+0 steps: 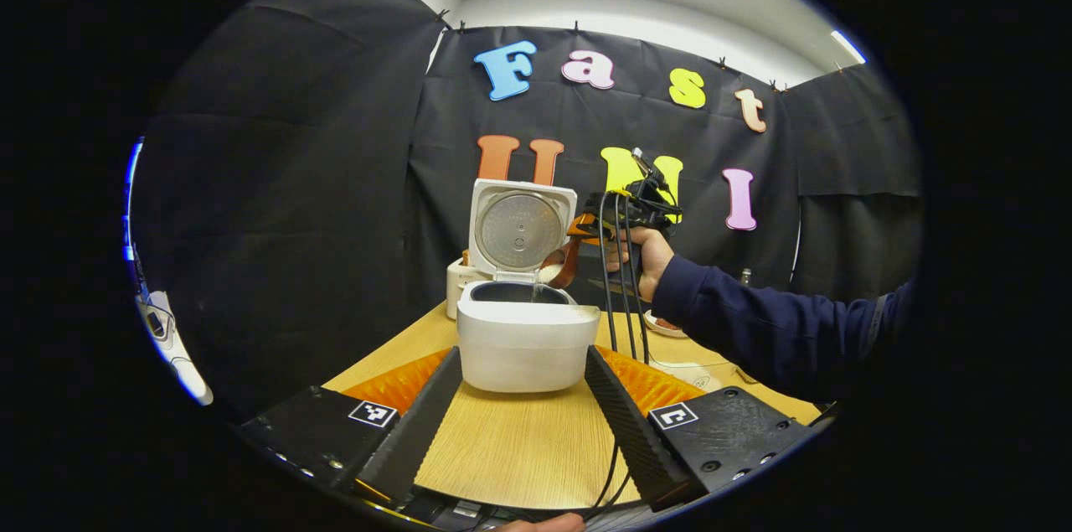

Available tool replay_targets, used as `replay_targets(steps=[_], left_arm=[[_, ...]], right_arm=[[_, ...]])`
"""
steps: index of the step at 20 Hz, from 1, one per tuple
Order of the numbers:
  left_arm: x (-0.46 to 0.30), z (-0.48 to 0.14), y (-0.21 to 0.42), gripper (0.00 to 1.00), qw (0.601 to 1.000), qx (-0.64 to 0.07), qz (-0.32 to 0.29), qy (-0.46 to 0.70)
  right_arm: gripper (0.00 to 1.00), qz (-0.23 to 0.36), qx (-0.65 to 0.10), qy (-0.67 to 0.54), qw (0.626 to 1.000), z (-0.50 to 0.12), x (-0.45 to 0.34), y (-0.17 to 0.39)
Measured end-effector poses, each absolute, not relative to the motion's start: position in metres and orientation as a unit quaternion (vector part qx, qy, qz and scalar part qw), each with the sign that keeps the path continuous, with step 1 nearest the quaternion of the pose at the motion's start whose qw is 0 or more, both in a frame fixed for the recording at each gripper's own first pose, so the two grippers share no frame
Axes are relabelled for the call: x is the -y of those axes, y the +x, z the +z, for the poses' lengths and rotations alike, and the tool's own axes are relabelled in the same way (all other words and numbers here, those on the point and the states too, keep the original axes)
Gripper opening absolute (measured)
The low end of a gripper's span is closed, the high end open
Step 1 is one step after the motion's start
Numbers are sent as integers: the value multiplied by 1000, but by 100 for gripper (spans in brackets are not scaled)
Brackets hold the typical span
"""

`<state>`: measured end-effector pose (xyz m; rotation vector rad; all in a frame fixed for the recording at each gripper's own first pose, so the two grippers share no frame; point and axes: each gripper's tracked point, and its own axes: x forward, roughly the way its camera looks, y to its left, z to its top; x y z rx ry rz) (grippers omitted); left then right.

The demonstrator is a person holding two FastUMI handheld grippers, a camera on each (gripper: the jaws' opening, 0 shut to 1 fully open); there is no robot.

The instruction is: Close the left gripper, press the button to open the rice cooker; take a wooden spoon from the chopstick holder with the right hand, scoop a spoonful of rice and pour it into the rice cooker, then put the wooden spoon back into the chopstick holder.

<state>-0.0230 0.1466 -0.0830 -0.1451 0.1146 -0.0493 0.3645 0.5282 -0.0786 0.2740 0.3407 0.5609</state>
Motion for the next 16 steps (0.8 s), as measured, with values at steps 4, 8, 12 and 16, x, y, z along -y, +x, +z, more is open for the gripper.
replay_targets(steps=[4,8,12,16], left_arm=[[-138,-79,-27,94,996,-56,-33,-69],[-139,-77,-30,94,997,-53,-29,-56],[-132,-78,-33,94,997,-53,-27,-55],[-130,-79,-33,94,996,-59,-22,-56]], right_arm=[[11,282,-118,37,951,-68,-540,353],[10,301,-71,-44,950,-58,-559,340],[11,310,-41,-108,944,-60,-569,326],[11,315,-9,-168,934,-62,-572,316]])
